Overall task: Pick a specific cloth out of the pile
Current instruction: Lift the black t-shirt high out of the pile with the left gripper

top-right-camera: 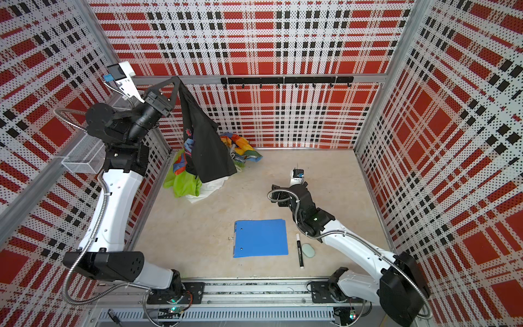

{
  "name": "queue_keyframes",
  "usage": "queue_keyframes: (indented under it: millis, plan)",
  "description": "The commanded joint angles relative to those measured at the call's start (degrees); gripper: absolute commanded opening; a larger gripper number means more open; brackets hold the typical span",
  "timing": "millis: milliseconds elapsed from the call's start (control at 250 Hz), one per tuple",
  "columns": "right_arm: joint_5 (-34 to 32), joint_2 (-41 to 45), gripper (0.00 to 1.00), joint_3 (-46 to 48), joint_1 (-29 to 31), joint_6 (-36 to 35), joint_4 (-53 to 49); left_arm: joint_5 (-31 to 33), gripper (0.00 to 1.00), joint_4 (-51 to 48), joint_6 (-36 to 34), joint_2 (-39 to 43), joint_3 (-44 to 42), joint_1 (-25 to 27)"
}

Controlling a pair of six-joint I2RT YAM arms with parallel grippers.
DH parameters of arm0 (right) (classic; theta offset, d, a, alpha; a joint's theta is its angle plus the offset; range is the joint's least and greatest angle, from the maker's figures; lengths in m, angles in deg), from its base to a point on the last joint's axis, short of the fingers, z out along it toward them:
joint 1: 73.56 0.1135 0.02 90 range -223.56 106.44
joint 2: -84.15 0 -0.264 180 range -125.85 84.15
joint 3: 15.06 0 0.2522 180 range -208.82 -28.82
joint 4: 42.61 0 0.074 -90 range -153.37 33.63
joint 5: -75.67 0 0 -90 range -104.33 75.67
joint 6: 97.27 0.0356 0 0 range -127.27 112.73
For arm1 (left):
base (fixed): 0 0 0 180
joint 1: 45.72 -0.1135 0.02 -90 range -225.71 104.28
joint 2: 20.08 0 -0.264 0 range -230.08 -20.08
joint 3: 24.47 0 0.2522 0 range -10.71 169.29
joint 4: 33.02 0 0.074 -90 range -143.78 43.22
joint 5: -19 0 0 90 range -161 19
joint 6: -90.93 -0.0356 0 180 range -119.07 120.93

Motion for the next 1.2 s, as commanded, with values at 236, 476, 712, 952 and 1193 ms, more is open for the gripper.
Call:
queue_keyframes:
  millis: [236,476,712,952,1193]
  plan:
    - [-0.63,2.34,1.0,0.87,0.37,1.04,2.54,1.98,0.0,8.32,8.09,-4.77,12.55,-0.16]
    - [-1.8,4.76,1.0,2.22,0.32,1.88,2.37,2.79,0.0,9.22,8.05,-5.93,13.24,2.66]
    - [-1.9,6.45,1.0,2.32,0.32,2.15,1.65,4.43,0.0,8.2,6.25,-9.02,16.19,7.84]
    - [-3.82,9.25,1.0,3.7,-0.33,3.09,0.31,7.38,0.0,8.18,3.87,-14.89,20.45,16.32]
    - [-9.98,15.18,1.0,8.04,-2.29,8.14,-2.81,9.25,0.0,8.1,4.27,-23.28,31.06,23.19]
